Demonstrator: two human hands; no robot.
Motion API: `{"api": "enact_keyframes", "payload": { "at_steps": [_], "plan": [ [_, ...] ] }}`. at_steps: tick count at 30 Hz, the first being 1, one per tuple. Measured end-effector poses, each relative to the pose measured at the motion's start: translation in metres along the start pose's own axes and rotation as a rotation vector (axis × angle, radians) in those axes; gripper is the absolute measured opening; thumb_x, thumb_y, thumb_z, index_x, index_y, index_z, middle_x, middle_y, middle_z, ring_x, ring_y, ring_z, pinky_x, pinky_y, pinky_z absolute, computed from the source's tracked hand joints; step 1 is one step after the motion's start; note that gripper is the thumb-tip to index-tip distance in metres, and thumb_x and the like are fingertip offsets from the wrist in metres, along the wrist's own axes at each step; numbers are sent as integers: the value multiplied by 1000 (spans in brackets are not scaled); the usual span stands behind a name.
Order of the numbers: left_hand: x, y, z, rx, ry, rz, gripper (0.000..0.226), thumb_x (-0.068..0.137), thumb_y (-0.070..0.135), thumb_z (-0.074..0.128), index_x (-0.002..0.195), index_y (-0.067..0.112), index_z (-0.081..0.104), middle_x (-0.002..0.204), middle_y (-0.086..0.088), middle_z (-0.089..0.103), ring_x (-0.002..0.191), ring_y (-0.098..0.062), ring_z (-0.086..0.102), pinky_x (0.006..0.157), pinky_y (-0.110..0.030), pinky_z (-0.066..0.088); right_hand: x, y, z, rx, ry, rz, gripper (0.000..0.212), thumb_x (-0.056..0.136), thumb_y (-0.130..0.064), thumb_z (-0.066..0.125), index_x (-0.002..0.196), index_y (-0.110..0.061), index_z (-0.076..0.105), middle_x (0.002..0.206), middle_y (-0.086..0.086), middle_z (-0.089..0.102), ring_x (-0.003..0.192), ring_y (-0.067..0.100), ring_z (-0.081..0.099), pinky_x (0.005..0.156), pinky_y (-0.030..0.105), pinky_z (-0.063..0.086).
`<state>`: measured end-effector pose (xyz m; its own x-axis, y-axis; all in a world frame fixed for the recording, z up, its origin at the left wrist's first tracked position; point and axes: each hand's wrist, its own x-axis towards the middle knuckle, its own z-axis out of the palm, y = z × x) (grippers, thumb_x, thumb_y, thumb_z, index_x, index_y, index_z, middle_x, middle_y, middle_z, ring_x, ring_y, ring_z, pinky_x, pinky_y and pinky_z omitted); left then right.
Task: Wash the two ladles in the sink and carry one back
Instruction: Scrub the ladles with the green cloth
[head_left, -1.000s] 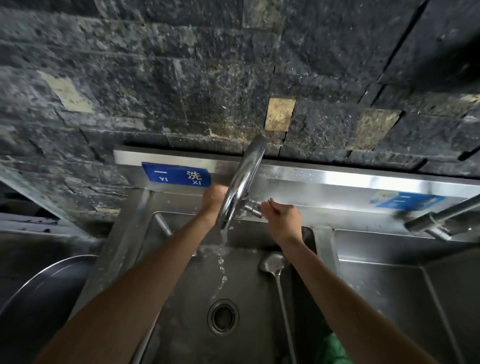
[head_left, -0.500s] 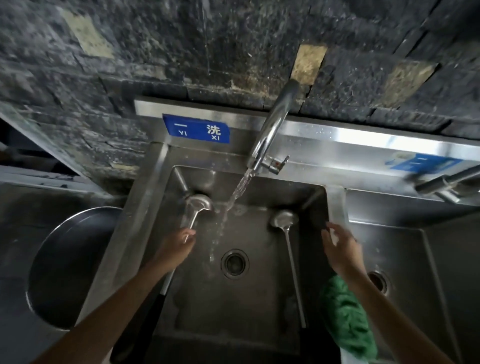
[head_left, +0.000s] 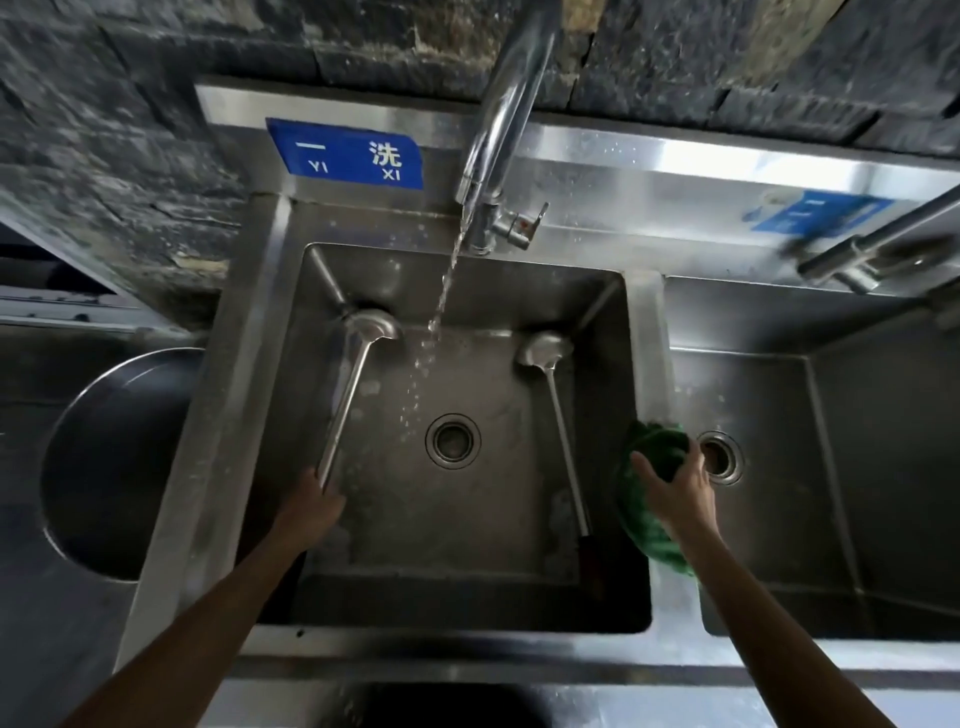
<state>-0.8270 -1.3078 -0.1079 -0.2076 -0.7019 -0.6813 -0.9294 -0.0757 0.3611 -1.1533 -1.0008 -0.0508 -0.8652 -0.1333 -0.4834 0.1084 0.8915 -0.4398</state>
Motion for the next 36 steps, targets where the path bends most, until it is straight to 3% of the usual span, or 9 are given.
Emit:
{"api": "enact_keyframes", "payload": {
  "at_steps": [4, 12, 18, 23, 30, 36],
  "plan": [
    [-4, -2, 2, -14, -25, -26, 59, 90, 15, 64, 142, 4, 39, 126, -25, 61, 108, -42, 62, 80, -36, 45, -1, 0, 0, -16, -1, -6, 88, 90, -48, 69, 156, -11, 23, 149, 24, 46, 134, 46, 46, 110, 55, 39],
    [-5, -8, 0, 18, -11, -62, 40, 93, 24, 62, 122, -1, 52, 116, -25, 63, 102, -39, 63, 76, -36, 45, 2, 2, -2, -38, -21, -30, 85, 88, -49, 72, 151, -11, 29, 142, 24, 51, 129, 47, 51, 107, 61, 42],
    [-7, -19, 3, 34, 1, -84, 35, 93, 23, 60, 120, 0, 56, 113, -24, 64, 102, -39, 63, 76, -35, 44, -3, 8, 2, -61, -45, -63, 95, 87, -52, 71, 156, -17, 15, 152, 27, 35, 138, 51, 37, 110, 67, 36],
    [-5, -21, 2, 36, -10, -104, 37, 94, 23, 58, 122, 0, 55, 109, -22, 64, 87, -30, 57, 76, -35, 45, -9, 9, 7, -100, -43, -55, 97, 90, -57, 64, 158, -23, 3, 155, 28, 26, 141, 54, 31, 109, 71, 33],
    [-9, -17, 7, 167, 84, -89, 44, 91, 31, 58, 121, 0, 50, 119, -23, 61, 110, -41, 60, 82, -40, 48, -8, 8, 4, -86, -45, -62, 94, 89, -56, 65, 157, -23, 8, 154, 27, 31, 139, 52, 36, 108, 70, 36],
    [-26, 12, 36, 392, 235, -43, 60, 80, 37, 60, 131, 7, 46, 136, -21, 47, 128, -40, 43, 99, -51, 42, -9, 11, -2, -70, -39, -80, 91, 88, -61, 63, 155, -24, 14, 150, 26, 38, 136, 51, 39, 107, 70, 37]
  ]
}}
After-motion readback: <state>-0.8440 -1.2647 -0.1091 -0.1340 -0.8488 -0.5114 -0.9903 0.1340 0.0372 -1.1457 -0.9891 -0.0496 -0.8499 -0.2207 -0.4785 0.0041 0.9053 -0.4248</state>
